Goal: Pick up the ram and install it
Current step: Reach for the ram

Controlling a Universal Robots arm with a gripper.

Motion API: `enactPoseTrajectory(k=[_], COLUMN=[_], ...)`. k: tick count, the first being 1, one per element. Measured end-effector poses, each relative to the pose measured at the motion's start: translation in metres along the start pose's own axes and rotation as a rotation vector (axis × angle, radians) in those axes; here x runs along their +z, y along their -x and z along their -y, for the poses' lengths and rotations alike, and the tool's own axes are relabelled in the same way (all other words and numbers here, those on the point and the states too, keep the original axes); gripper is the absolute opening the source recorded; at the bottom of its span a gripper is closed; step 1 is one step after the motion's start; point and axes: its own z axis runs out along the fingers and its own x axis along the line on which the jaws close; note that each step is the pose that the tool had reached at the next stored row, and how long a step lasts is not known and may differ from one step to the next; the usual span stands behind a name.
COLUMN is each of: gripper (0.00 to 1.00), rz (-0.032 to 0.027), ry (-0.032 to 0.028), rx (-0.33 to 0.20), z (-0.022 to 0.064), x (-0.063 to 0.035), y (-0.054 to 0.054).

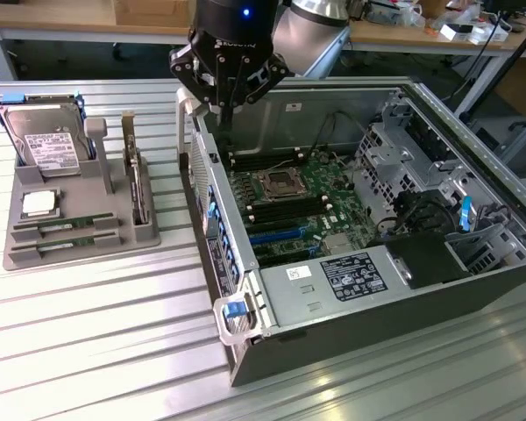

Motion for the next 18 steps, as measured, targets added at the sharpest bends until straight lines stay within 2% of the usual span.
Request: enactPoseTrajectory(k=[18], gripper=[0.1], rz=[0.0001], ry=[0.0], rx=[0.0], z=[0.0022], x=[-0.0005], y=[-0.029])
